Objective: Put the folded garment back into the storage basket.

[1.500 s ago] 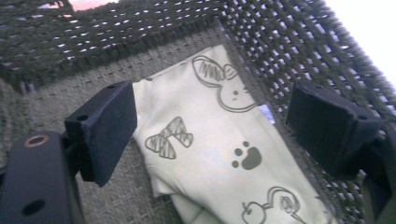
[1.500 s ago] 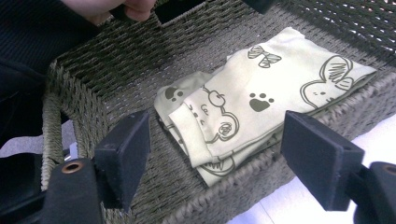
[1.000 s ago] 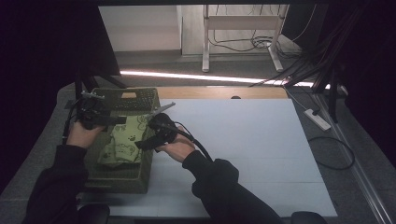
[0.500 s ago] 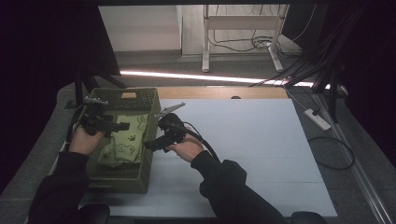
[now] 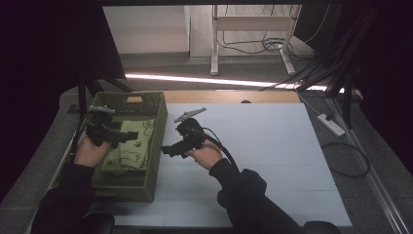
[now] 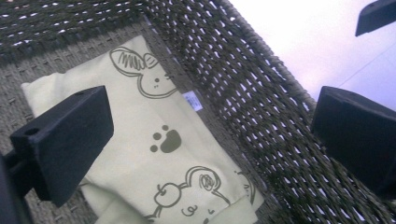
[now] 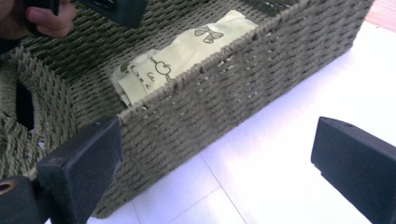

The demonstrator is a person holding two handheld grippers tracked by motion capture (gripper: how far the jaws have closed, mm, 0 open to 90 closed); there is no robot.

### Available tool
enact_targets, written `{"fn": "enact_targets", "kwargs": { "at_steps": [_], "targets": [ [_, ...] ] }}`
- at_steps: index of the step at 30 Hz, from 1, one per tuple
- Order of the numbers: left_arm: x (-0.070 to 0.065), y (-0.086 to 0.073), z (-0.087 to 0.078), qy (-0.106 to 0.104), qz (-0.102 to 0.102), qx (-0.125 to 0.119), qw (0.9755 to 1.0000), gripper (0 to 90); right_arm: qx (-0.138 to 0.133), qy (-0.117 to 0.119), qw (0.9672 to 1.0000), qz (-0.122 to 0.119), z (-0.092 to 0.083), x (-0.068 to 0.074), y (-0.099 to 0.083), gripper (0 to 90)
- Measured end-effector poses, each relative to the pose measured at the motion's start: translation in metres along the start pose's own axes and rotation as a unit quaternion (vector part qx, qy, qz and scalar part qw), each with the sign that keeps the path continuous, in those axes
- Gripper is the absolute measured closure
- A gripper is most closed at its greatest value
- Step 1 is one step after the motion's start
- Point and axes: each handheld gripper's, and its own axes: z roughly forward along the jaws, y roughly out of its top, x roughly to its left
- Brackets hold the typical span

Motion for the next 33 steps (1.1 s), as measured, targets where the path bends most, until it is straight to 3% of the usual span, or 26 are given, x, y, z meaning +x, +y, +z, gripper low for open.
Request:
{"fn": "enact_targets", "kwargs": {
  "at_steps": [16, 27, 33],
  "targets": [
    [-0.015, -0.008, -0.002, -0.007, 0.023, -0.019, 0.9995, 0.0, -0.004, -0.009, 0.9999, 0.002, -0.025, -0.017, -0.018, 1.7],
    [-0.023, -0.013, -0.001, -0.004, 0.039, -0.022, 0.999, 0.0, 0.006, -0.039, 0.999, -0.019, -0.042, -0.024, -0.033, 0.7],
    [-0.03, -0.015, 0.0, 0.007, 0.051, -0.019, 0.9985, 0.0, 0.007, -0.05, 0.9986, -0.016, -0.053, -0.029, -0.041, 0.1]
  ]
}}
